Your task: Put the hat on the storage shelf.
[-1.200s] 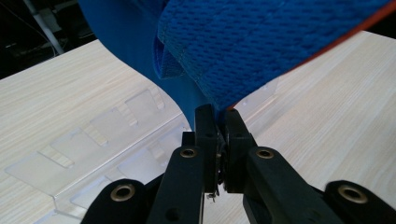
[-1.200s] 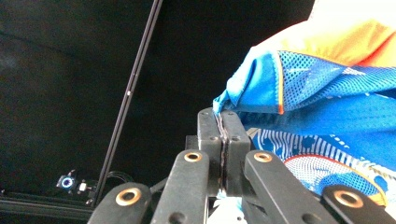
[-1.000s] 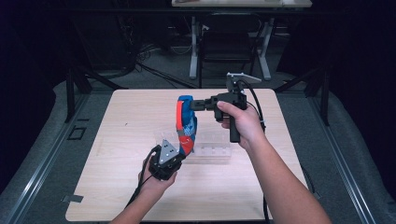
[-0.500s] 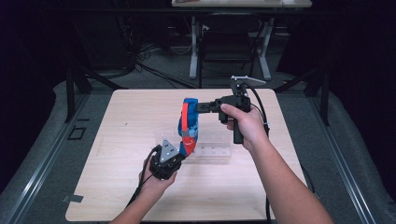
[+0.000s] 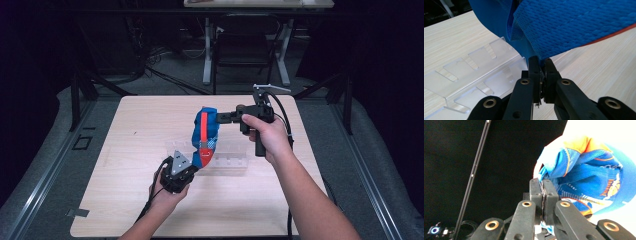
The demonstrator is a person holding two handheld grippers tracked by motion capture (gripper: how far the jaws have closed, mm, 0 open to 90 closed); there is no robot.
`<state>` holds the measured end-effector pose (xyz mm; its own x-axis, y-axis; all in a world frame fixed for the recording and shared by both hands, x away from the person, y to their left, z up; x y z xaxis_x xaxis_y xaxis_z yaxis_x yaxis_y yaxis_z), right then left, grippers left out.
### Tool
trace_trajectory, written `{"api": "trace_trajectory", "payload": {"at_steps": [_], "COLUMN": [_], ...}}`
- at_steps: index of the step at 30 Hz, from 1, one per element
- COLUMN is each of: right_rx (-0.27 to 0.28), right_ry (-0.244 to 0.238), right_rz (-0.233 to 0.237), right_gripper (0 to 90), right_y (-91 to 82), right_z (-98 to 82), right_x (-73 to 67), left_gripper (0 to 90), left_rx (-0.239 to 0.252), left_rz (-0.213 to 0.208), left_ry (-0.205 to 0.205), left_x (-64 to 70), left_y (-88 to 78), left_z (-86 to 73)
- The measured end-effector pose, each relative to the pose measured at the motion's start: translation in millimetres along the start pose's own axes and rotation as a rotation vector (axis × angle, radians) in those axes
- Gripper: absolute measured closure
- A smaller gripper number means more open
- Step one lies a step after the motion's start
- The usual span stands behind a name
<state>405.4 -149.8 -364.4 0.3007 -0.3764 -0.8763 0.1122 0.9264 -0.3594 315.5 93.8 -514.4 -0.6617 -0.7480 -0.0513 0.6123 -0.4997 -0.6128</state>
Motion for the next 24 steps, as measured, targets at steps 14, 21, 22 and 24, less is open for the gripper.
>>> {"api": "trace_trajectory", "payload": {"at_steps": [14, 21, 22, 24], "right_rx": [0.016, 0.035, 0.037, 0.046], "right_ry": [-0.006, -0.009, -0.008, -0.011], "right_rz": [-0.080, -0.100, -0.102, -0.112], "right_gripper": [88.1, 86.7, 86.4, 85.0], "right_y": [-4.1, -9.9, -11.0, -14.0], "right_z": [-1.9, -2.9, -3.0, -3.3], "right_x": [10.4, 12.6, 12.5, 13.0], "left_gripper": [88.1, 88.2, 88.2, 88.2], "left_rx": [-0.010, -0.010, -0.010, -0.010], "left_rz": [-0.013, -0.017, -0.018, -0.017], "left_ry": [-0.020, -0.034, -0.035, -0.033], "left_x": [-2.0, -2.3, -2.7, -3.4], "left_y": [4.7, 4.9, 4.9, 4.9], "left_z": [-7.9, -8.2, -8.2, -8.2]}}
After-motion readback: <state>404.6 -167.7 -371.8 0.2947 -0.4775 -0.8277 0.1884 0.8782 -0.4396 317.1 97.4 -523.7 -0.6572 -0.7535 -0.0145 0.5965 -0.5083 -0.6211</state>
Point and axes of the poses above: each handheld gripper's, and its own axes: y roughly forward along the jaws, z roughly out of its top, x roughly to its right, the point moved 1 cm from there along y, roughly forward along the jaws, and after that the axes turned 6 degrees about -x, right-handed, at the moved point
